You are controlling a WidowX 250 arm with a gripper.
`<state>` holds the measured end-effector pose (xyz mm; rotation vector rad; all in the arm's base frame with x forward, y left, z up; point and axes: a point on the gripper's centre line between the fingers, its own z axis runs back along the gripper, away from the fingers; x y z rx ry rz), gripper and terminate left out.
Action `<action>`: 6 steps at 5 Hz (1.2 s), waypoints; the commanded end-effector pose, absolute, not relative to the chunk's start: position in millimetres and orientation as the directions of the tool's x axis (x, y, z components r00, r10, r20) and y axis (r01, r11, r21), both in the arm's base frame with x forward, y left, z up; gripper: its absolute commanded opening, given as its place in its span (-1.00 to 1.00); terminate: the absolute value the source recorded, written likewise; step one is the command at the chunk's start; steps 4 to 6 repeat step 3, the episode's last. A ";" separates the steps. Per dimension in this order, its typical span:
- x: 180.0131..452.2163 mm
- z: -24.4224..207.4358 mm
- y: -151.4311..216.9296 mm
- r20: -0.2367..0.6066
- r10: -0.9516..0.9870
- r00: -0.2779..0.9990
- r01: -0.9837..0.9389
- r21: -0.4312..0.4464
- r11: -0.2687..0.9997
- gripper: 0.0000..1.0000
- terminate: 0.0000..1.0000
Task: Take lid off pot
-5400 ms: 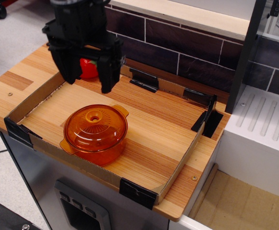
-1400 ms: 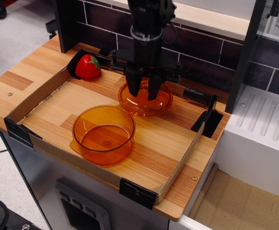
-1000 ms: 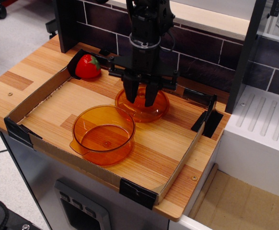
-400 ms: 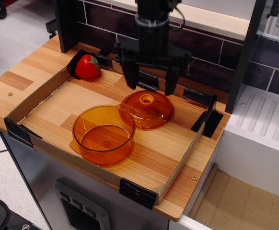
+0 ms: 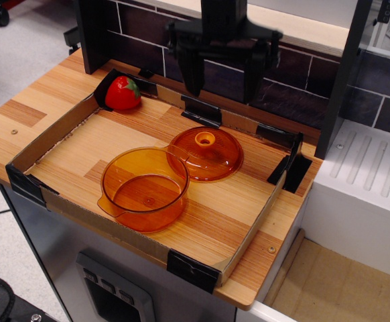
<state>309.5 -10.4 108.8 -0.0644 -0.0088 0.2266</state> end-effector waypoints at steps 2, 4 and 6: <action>308.8 154.0 3.4 0.063 0.175 0.983 -0.171 -0.055 0.984 1.00 -1.00; 308.8 154.0 3.4 0.063 0.175 0.983 -0.171 -0.055 0.984 1.00 1.00; 308.8 154.0 3.4 0.063 0.175 0.983 -0.171 -0.055 0.984 1.00 1.00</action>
